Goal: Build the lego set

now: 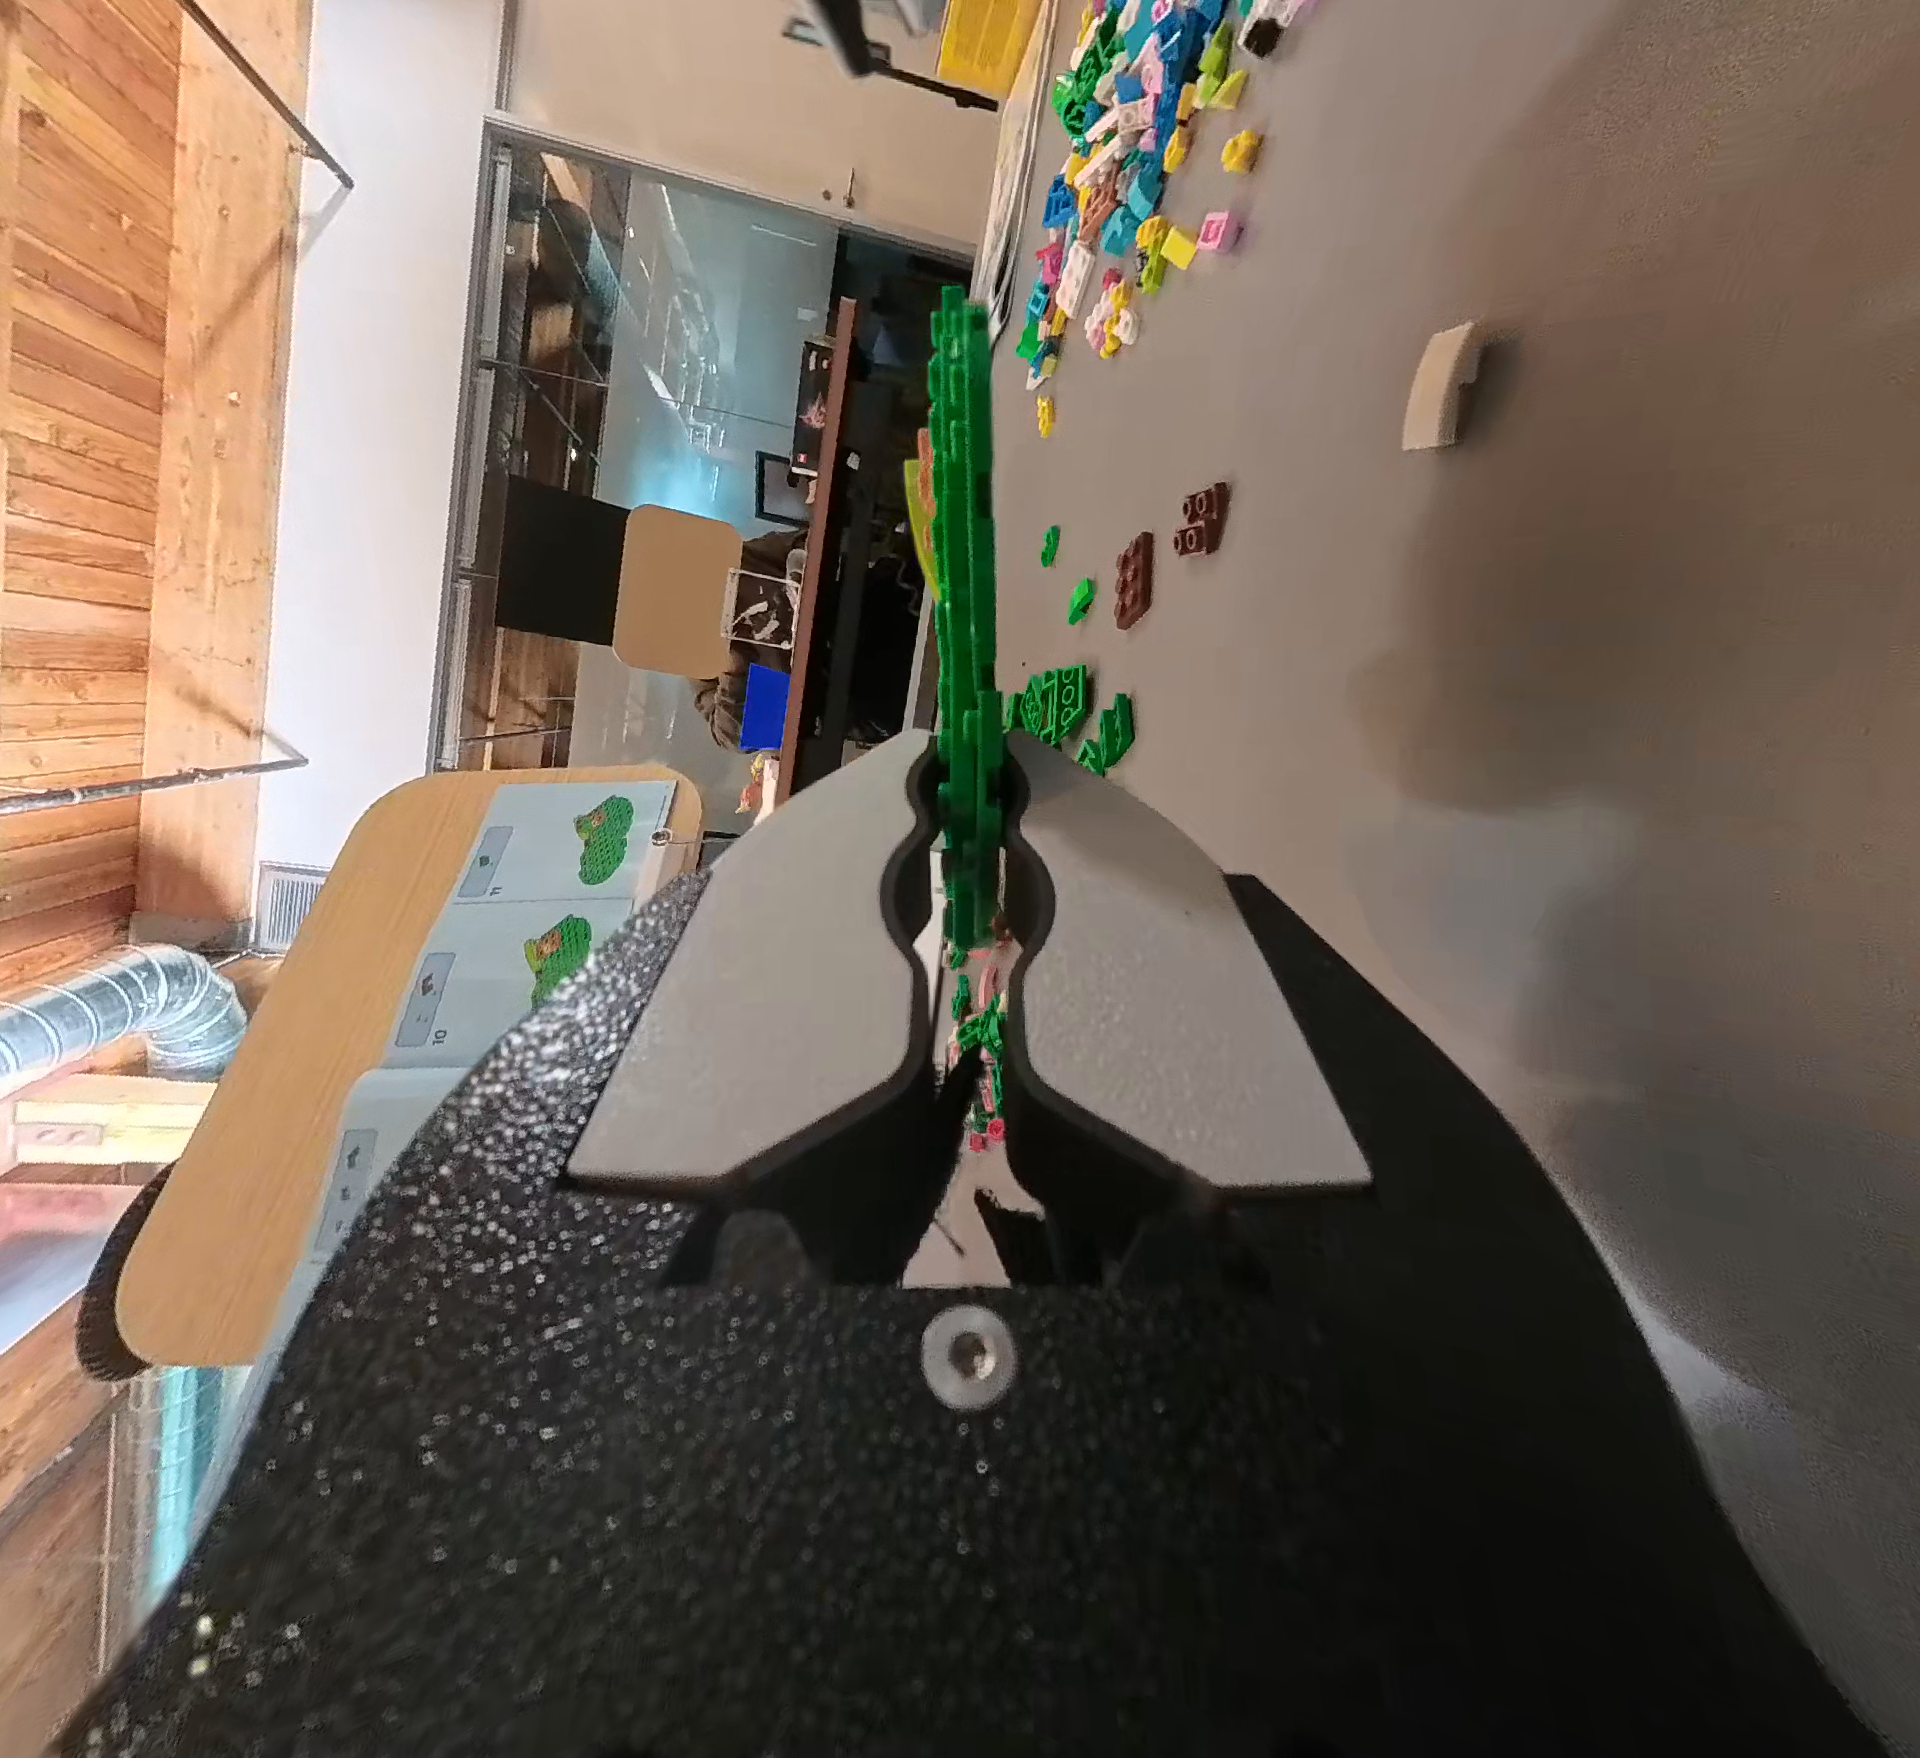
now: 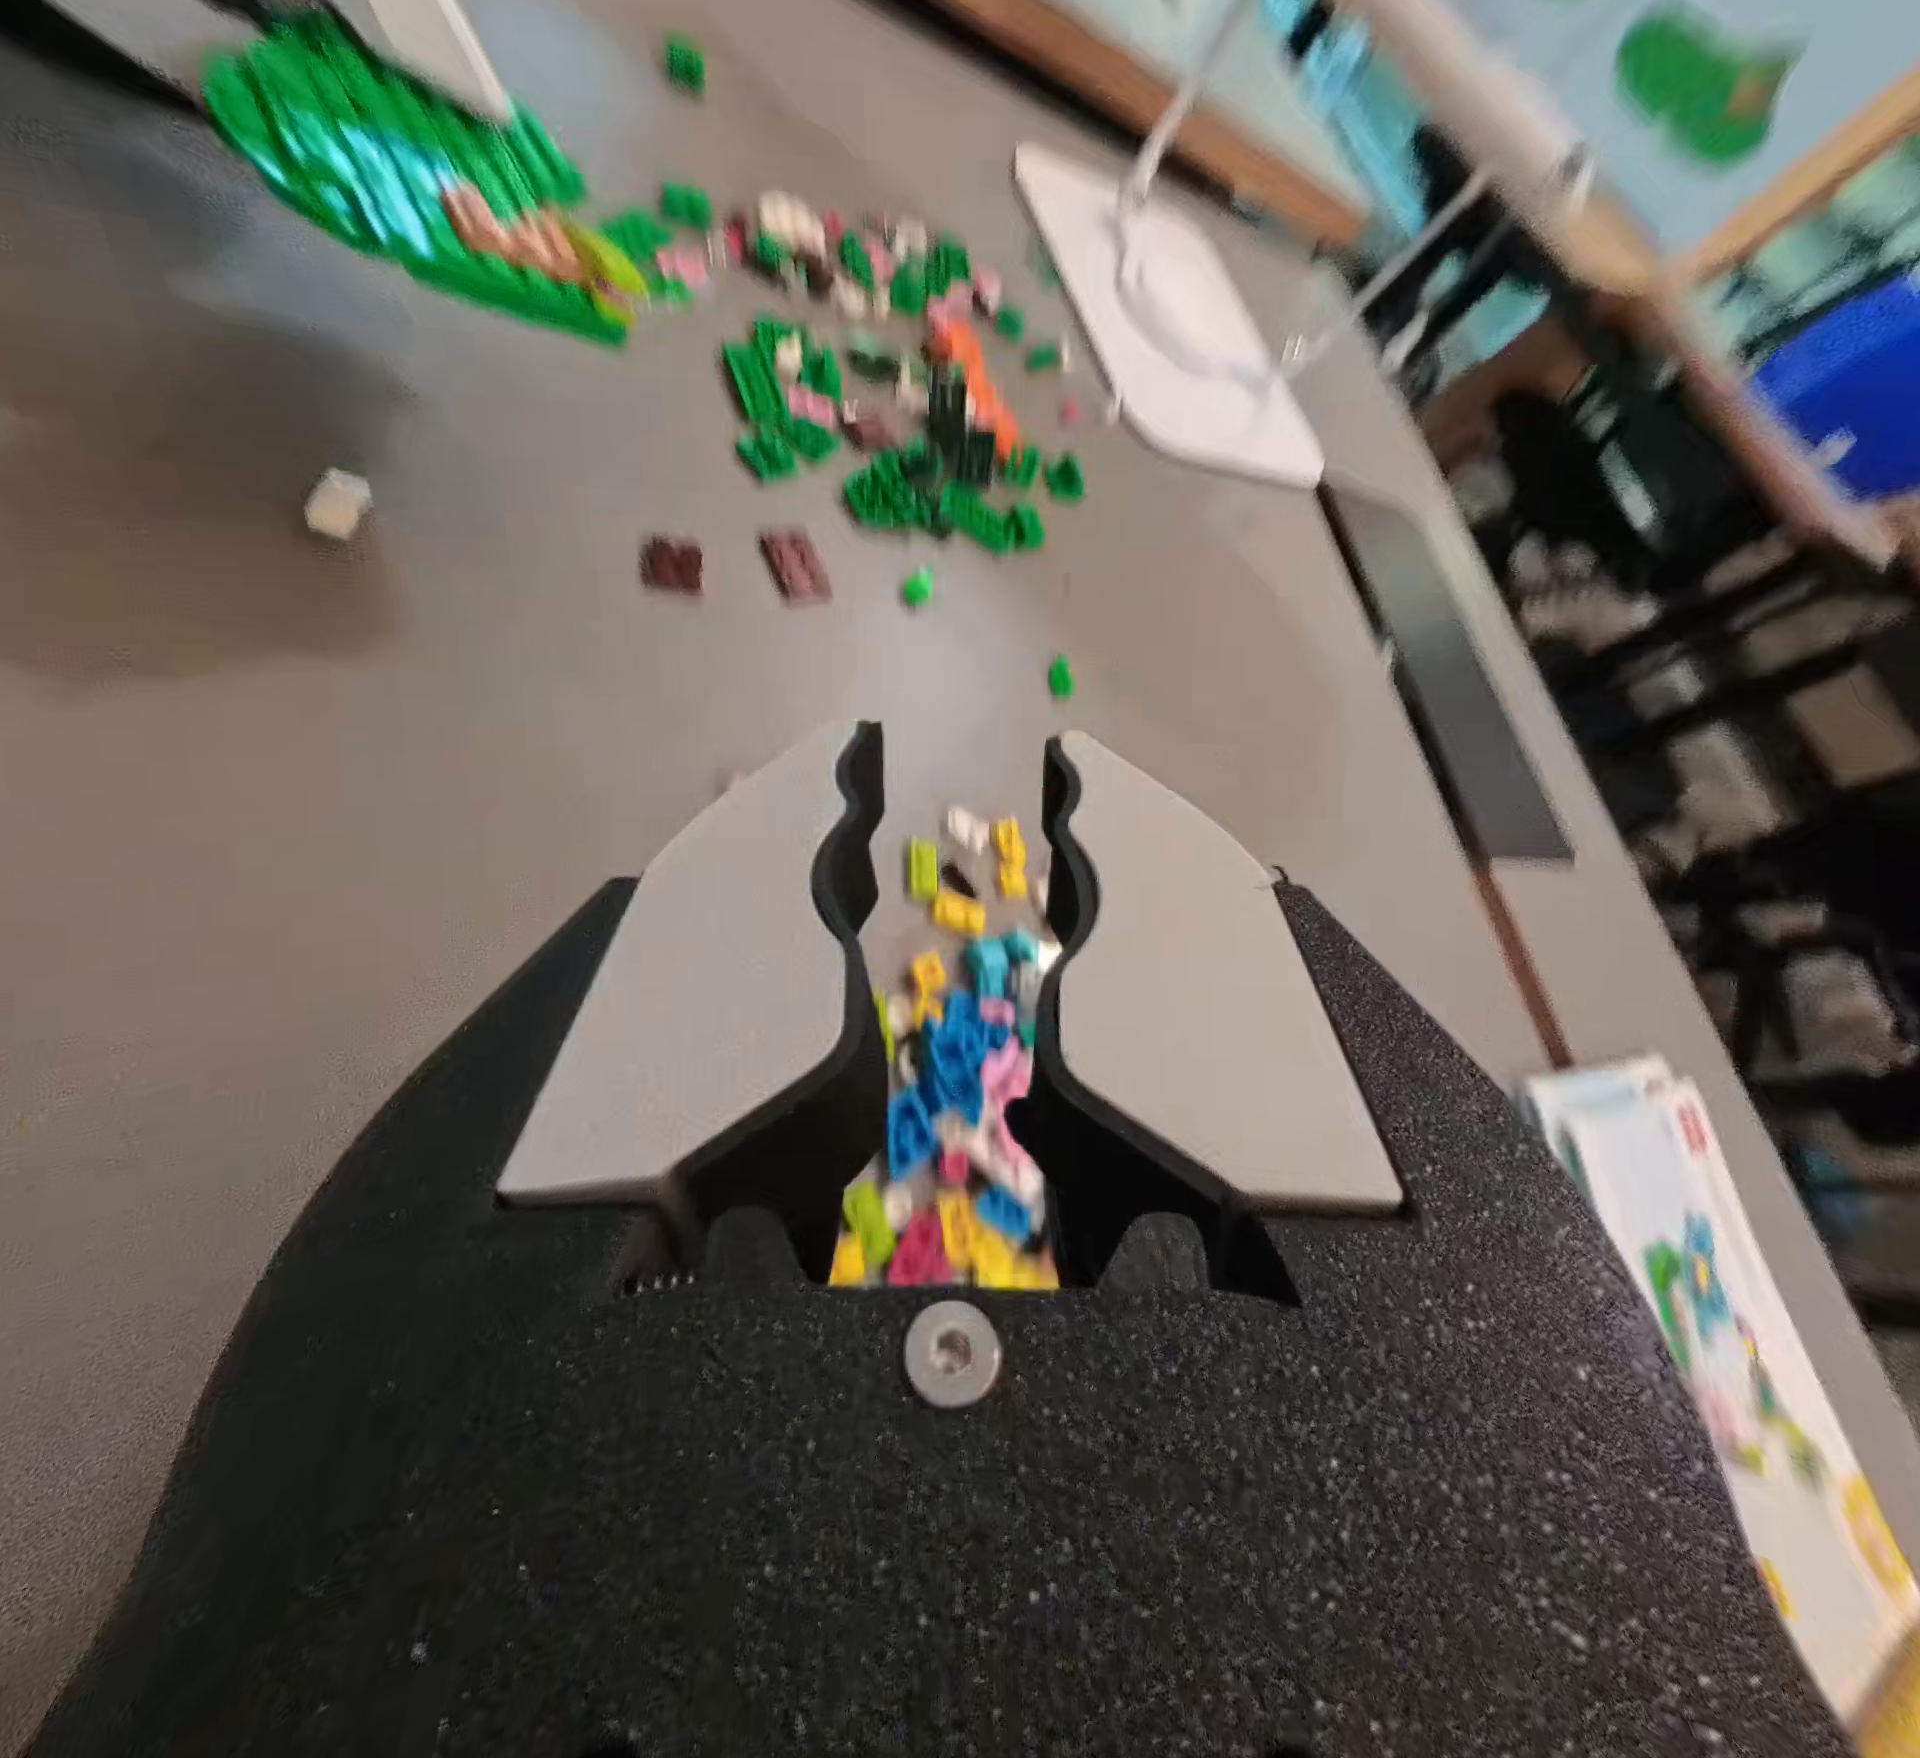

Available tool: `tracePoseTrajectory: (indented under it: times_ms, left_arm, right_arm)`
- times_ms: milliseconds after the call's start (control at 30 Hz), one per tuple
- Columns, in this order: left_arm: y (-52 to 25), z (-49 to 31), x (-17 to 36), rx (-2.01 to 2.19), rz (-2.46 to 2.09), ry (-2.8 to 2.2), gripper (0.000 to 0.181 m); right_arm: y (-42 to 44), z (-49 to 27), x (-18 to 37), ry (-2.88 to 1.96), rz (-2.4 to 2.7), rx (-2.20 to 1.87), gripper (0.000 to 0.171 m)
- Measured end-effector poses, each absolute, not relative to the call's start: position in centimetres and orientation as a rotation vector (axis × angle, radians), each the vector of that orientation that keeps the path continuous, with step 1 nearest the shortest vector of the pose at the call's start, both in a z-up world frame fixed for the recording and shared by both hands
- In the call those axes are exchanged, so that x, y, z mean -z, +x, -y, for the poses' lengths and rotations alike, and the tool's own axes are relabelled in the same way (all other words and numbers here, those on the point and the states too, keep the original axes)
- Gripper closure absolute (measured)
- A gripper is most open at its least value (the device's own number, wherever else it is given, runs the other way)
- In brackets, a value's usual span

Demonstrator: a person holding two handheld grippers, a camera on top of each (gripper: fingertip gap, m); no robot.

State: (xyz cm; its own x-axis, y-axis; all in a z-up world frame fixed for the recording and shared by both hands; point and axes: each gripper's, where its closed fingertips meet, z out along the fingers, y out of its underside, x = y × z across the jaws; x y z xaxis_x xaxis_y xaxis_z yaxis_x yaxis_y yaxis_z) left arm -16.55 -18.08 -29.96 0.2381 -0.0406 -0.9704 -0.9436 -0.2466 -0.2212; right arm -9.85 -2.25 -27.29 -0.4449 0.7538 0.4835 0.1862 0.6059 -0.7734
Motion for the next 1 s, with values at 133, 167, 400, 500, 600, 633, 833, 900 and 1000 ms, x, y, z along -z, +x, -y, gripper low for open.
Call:
tracePoseTrajectory:
  times_ms: [133, 167, 400, 500, 600, 633, 833, 900, 1000]
  left_arm:
    - [-16.4, 18.0, 30.2, -1.169, -0.978, -1.545, 0.174]
    - [-16.4, 18.0, 30.3, -1.169, -0.982, -1.546, 0.174]
    - [-16.2, 18.0, 30.6, -1.199, -1.022, -1.542, 0.174]
    - [-16.2, 18.0, 30.5, -1.192, -1.014, -1.540, 0.174]
    - [-16.3, 18.0, 30.6, -1.190, -1.013, -1.547, 0.173]
    - [-16.3, 18.0, 30.6, -1.192, -1.015, -1.548, 0.173]
    - [-16.3, 17.9, 30.8, -1.216, -1.031, -1.544, 0.173]
    - [-16.3, 18.0, 30.7, -1.213, -1.024, -1.544, 0.174]
    - [-16.5, 18.0, 30.6, -1.216, -1.014, -1.548, 0.173]
  right_arm:
    - [-7.5, 0.5, 29.4, -0.897, 2.149, -0.746, 0.150]
    - [-6.9, 0.4, 30.0, -0.929, 2.190, -0.726, 0.150]
    - [-2.4, -2.5, 34.2, -1.138, 2.450, -0.384, 0.152]
    - [-1.0, -3.4, 34.2, -1.270, 2.466, -0.402, 0.158]
    - [-0.2, -4.0, 34.1, -1.342, 2.462, -0.411, 0.161]
    - [0.1, -4.5, 34.1, -1.364, 2.455, -0.385, 0.161]
    - [1.4, -8.6, 33.6, -1.481, 2.317, -0.247, 0.161]
    - [1.6, -9.9, 33.0, -1.499, 2.250, -0.228, 0.160]
    - [1.8, -11.6, 32.4, -1.517, 2.166, -0.215, 0.160]
